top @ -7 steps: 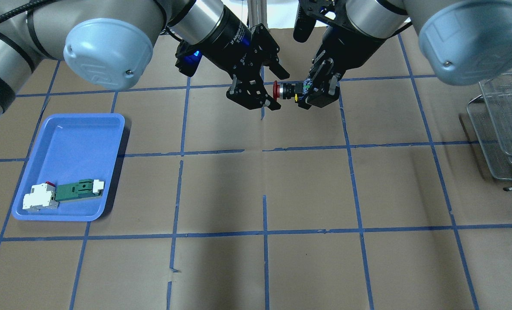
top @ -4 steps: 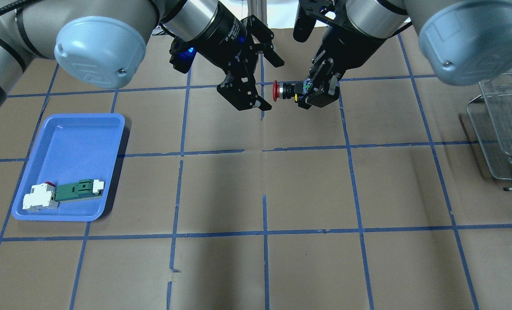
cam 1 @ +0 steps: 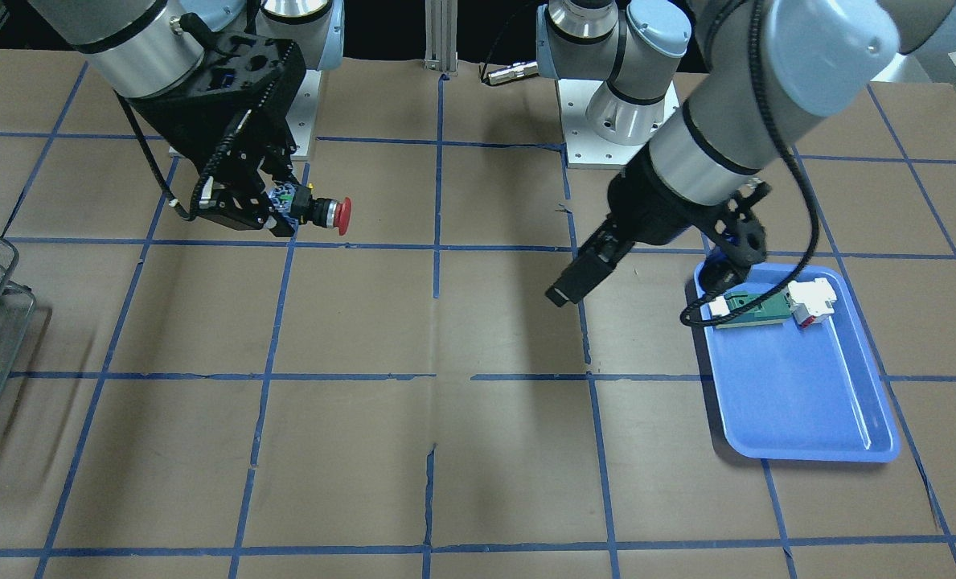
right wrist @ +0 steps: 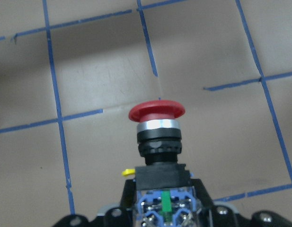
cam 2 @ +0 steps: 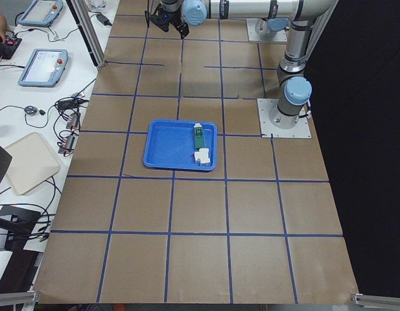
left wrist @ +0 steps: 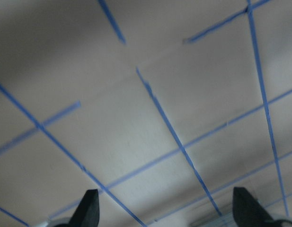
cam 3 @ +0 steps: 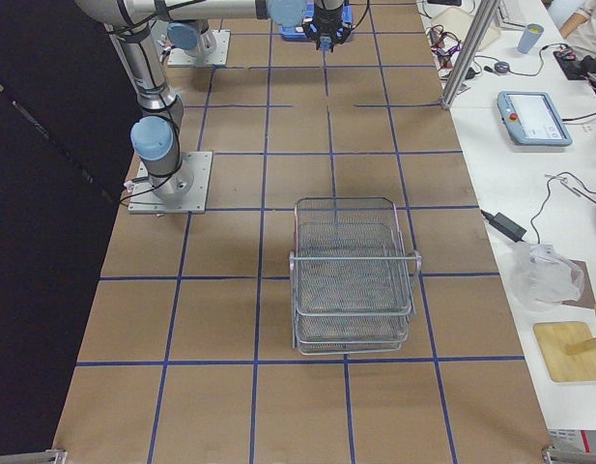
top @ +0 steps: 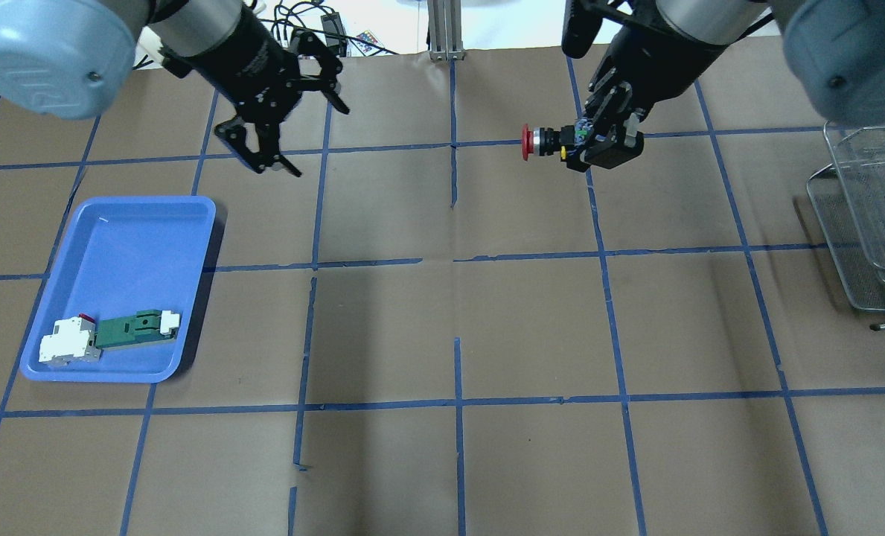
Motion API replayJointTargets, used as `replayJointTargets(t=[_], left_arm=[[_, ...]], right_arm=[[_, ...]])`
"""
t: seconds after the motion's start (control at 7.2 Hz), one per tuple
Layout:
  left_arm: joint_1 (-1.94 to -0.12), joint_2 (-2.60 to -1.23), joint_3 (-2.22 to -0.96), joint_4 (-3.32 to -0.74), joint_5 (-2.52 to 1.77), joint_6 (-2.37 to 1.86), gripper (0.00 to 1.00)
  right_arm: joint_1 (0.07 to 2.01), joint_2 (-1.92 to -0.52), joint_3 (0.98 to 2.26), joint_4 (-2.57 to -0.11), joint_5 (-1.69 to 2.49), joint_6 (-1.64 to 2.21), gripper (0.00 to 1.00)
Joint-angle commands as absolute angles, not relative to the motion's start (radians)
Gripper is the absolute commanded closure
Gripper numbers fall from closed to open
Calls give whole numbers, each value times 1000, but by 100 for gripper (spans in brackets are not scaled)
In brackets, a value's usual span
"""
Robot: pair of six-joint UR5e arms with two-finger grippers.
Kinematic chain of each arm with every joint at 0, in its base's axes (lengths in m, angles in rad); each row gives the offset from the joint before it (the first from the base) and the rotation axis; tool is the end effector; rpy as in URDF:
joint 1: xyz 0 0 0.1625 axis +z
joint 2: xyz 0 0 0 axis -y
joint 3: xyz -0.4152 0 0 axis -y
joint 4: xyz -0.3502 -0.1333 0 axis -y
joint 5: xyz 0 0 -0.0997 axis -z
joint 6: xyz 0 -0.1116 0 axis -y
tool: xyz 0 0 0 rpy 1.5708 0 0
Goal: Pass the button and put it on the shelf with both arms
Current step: 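Carry the button with the right gripper toward the mesh basket while left withdraws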
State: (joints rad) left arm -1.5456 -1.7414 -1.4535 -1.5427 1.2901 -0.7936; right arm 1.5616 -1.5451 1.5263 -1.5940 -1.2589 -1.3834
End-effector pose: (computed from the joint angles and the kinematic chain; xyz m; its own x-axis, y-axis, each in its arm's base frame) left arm -0.1511 -0.5211 0.4433 -0.6555 -0.7343 0.1762 -0.7023 0.6786 0.2151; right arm 0.1633 -0.4664 0.4822 -0.1864 -0.9824 -0.0159 -0.9335 0.1821 -0.3091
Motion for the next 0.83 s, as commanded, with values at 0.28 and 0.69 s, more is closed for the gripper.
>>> replayJointTargets(t=[0.28,0.69], left_arm=[[-1408,-1617,-1479,-1612,1475,-74,0],[-1419,-1597,-1543,-1618,1578,-12,0]], right_arm=[[1129,-1569,1519,-1444,-1359,-1940,75],[878,-1357,1481,-1584,-1419,-2228,75]])
